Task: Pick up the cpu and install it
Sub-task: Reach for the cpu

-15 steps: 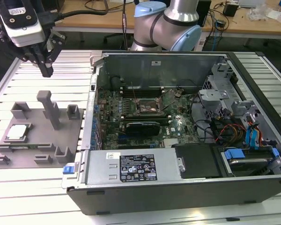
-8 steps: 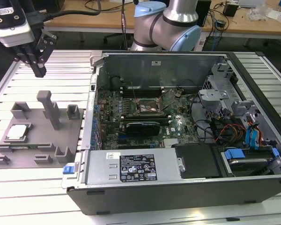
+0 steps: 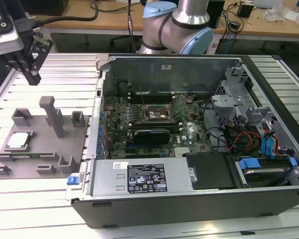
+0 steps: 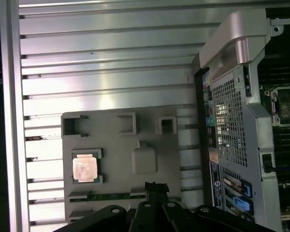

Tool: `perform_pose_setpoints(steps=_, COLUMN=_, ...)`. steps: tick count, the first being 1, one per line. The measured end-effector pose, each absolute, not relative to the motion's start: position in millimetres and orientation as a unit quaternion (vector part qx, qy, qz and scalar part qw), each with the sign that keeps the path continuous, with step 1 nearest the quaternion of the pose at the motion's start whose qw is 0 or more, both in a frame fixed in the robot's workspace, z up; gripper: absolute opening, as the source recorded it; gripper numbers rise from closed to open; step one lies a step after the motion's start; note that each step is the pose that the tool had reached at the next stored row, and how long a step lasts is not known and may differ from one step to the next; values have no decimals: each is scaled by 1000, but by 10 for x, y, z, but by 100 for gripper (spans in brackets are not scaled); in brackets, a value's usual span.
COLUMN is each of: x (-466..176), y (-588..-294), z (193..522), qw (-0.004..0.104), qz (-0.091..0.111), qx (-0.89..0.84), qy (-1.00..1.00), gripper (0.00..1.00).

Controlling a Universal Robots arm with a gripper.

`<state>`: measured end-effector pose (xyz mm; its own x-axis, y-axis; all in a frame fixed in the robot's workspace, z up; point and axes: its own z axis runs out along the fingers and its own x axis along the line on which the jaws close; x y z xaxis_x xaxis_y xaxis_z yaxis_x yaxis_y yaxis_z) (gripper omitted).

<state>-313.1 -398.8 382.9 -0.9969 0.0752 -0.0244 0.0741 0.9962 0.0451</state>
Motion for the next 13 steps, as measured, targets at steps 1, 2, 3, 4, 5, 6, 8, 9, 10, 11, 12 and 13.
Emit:
perform_pose_setpoints(steps=1, x=-3161, y=-3988, z=3807, qw=13, qz=22, qx=37, qy=999, gripper=11)
perform_pose_setpoints(steps=2, x=-3182, y=-3989, z=3793, qw=13, qz=22, qx=37, qy=999, gripper=11)
perform_pose_setpoints(steps=3, x=-3212, y=-3989, z=3774, qw=13, qz=22, qx=37, qy=999, gripper=11)
perform_pose_setpoints(steps=4, x=-3229, y=-3988, z=3765, qw=13, qz=22, qx=37, qy=999, gripper=11)
perform_pose_setpoints(steps=5, x=-3247, y=-3988, z=3754, qw=13, qz=22, qx=37, qy=999, gripper=11)
perform_pose_setpoints(steps=6, x=-3278, y=-3988, z=3737, qw=13, qz=22, qx=37, qy=999, gripper=11)
perform_pose_setpoints(steps=8, x=-3315, y=-3988, z=3716, qw=13, qz=22, qx=37, qy=999, gripper=11)
perform_pose_setpoints(steps=9, x=-3333, y=-3988, z=3704, qw=13, qz=22, qx=37, qy=999, gripper=11)
perform_pose_setpoints(steps=10, x=-3349, y=-3988, z=3690, qw=13, qz=22, qx=37, qy=999, gripper=11)
perform_pose_setpoints(steps=11, x=-3370, y=-3988, z=3670, qw=13, qz=22, qx=37, qy=999, gripper=11)
perform_pose_setpoints(steps=12, x=-3386, y=-3988, z=3652, qw=13, qz=22, qx=37, qy=999, gripper=11)
perform_pose_setpoints(steps=13, x=-3399, y=-3988, z=3636, qw=13, qz=22, qx=37, qy=999, gripper=11)
